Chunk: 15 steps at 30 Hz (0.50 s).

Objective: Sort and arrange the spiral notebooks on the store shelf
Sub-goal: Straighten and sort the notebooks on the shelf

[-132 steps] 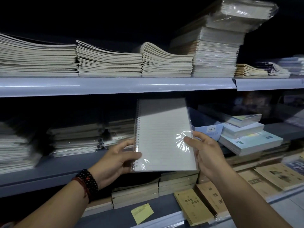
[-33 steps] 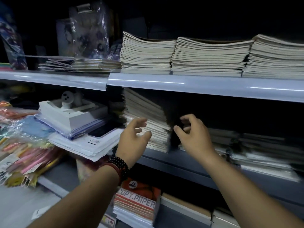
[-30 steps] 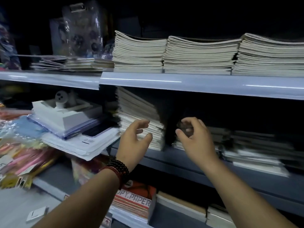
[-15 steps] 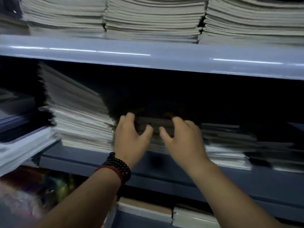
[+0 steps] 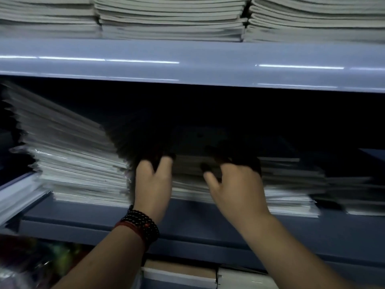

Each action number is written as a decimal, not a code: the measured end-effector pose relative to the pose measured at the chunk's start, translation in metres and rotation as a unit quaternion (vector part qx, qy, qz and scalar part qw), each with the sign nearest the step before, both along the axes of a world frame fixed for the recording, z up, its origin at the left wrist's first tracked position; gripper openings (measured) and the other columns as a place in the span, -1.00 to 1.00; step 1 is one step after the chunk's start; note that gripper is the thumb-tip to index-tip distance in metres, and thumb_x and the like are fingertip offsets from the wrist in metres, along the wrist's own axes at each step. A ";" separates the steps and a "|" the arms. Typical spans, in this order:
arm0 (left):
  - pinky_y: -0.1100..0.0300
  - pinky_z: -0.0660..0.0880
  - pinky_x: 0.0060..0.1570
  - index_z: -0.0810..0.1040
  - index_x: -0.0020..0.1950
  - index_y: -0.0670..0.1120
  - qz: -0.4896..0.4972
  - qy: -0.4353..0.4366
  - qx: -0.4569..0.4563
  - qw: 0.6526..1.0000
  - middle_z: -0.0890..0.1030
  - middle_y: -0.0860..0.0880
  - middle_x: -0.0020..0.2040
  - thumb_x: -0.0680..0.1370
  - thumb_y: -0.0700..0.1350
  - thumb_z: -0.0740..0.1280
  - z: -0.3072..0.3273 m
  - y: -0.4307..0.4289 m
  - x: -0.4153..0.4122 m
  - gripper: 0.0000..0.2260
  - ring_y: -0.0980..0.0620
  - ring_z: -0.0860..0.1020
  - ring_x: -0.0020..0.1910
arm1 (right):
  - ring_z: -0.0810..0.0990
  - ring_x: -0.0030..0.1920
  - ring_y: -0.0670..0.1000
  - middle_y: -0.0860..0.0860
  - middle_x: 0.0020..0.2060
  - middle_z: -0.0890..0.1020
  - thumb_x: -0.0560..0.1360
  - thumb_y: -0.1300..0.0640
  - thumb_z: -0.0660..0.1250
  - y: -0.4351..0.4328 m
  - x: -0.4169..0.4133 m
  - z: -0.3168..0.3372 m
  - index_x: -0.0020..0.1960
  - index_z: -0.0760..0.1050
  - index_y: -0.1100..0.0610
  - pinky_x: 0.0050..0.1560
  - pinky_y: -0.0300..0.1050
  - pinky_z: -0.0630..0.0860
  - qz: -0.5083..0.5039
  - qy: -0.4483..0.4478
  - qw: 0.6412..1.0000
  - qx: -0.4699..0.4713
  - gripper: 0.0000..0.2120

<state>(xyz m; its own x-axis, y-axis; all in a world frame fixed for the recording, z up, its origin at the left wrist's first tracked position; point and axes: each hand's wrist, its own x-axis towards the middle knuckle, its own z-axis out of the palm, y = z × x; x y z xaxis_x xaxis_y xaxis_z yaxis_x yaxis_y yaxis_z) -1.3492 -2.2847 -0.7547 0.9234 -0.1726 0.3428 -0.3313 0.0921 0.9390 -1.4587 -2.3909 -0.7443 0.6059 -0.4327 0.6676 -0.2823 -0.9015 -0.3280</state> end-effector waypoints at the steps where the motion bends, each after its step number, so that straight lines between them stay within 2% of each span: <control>1: 0.23 0.29 -0.43 0.28 -0.35 -0.07 0.017 0.017 -0.015 1.000 0.32 0.13 -0.46 0.60 -0.15 0.30 0.003 0.000 -0.001 -0.66 0.18 0.28 -0.50 | 0.58 -0.35 0.14 0.05 -0.38 0.59 0.58 -0.04 0.27 -0.002 0.001 -0.004 -0.01 0.66 0.09 -0.22 0.01 0.58 0.008 -0.011 1.000 0.010 -0.75; 3: 0.18 0.23 -0.47 0.22 -0.37 -0.07 0.046 0.038 -0.033 0.998 0.26 0.06 -0.45 0.58 -0.19 0.29 0.009 -0.001 0.000 -0.62 0.12 0.24 -0.51 | 0.45 -0.49 0.06 -0.06 -0.53 0.40 0.55 0.00 0.33 -0.001 0.000 -0.004 -0.33 0.49 0.08 -0.37 -0.06 0.49 0.013 -0.041 0.999 0.020 -0.69; 5: 0.17 0.22 -0.44 0.23 -0.41 -0.09 0.059 0.043 -0.034 0.997 0.27 0.04 -0.46 0.50 -0.30 0.29 0.009 0.000 0.009 -0.64 0.06 0.27 -0.48 | 0.38 -0.51 0.02 -0.12 -0.54 0.30 0.51 -0.05 0.35 0.004 -0.003 -0.003 -0.38 0.41 0.05 -0.41 -0.13 0.40 0.002 -0.073 0.997 0.005 -0.66; 7: 0.10 0.27 -0.38 0.32 -0.41 -0.14 0.038 0.049 -0.017 0.998 0.33 -0.01 -0.45 0.40 -0.32 0.28 0.013 0.001 0.013 -0.77 0.00 0.34 -0.41 | 0.37 -0.47 -0.01 -0.14 -0.53 0.33 0.51 -0.11 0.34 0.004 -0.005 -0.004 -0.38 0.45 0.03 -0.38 -0.16 0.31 0.001 -0.097 0.995 0.008 -0.65; 9: 0.06 0.38 -0.31 0.47 -0.31 -0.21 0.006 0.062 0.001 0.998 0.46 -0.06 -0.35 0.30 -0.20 0.29 0.020 0.002 0.012 -0.92 -0.05 0.45 -0.31 | 0.39 -0.47 -0.04 -0.12 -0.56 0.39 0.54 -0.06 0.33 0.000 -0.006 -0.003 -0.43 0.42 0.02 -0.36 -0.15 0.25 0.027 -0.118 0.990 0.071 -0.61; 10: 0.04 0.44 -0.25 0.50 -0.26 -0.23 -0.009 0.079 0.008 0.997 0.52 -0.09 -0.29 0.26 -0.14 0.29 0.024 0.002 0.012 -0.83 -0.07 0.50 -0.25 | 0.39 -0.49 -0.02 -0.10 -0.58 0.39 0.54 -0.01 0.35 -0.002 -0.007 -0.003 -0.46 0.39 0.02 -0.37 -0.14 0.24 0.040 -0.127 0.985 0.111 -0.59; 11: 0.02 0.47 -0.20 0.52 -0.23 -0.23 -0.026 0.099 0.014 0.995 0.54 -0.12 -0.26 0.24 -0.10 0.29 0.028 0.003 0.012 -0.78 -0.09 0.53 -0.22 | 0.41 -0.50 -0.01 -0.08 -0.59 0.40 0.54 0.04 0.36 -0.005 -0.007 -0.001 -0.45 0.41 0.04 -0.40 -0.14 0.26 0.048 -0.134 0.980 0.141 -0.60; 13: 0.01 0.43 -0.21 0.53 -0.20 -0.23 -0.054 0.130 0.021 0.990 0.52 -0.15 -0.27 0.33 -0.10 0.36 0.033 0.004 0.015 -0.80 -0.12 0.51 -0.23 | 0.46 -0.49 -0.03 -0.07 -0.54 0.49 0.51 0.10 0.40 -0.009 -0.011 0.003 -0.34 0.55 0.06 -0.42 -0.14 0.38 0.060 -0.134 0.972 0.185 -0.75; 15: 0.01 0.45 -0.21 0.55 -0.15 -0.25 -0.067 0.137 0.021 0.988 0.51 -0.16 -0.25 0.48 -0.19 0.39 0.036 0.006 0.016 -0.88 -0.15 0.52 -0.21 | 0.48 -0.44 -0.09 -0.09 -0.46 0.53 0.49 0.11 0.43 -0.011 -0.014 0.007 -0.18 0.60 0.02 -0.42 -0.30 0.37 0.069 -0.128 0.964 0.222 -0.92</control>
<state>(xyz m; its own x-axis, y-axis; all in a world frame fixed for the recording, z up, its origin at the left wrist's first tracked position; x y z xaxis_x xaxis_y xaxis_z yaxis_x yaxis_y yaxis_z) -1.3328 -2.2792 -0.7189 0.9482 -0.3090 0.0737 -0.0520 0.0780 0.9956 -1.4728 -2.4016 -0.7370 0.5180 -0.6367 0.5712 -0.0270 -0.6796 -0.7330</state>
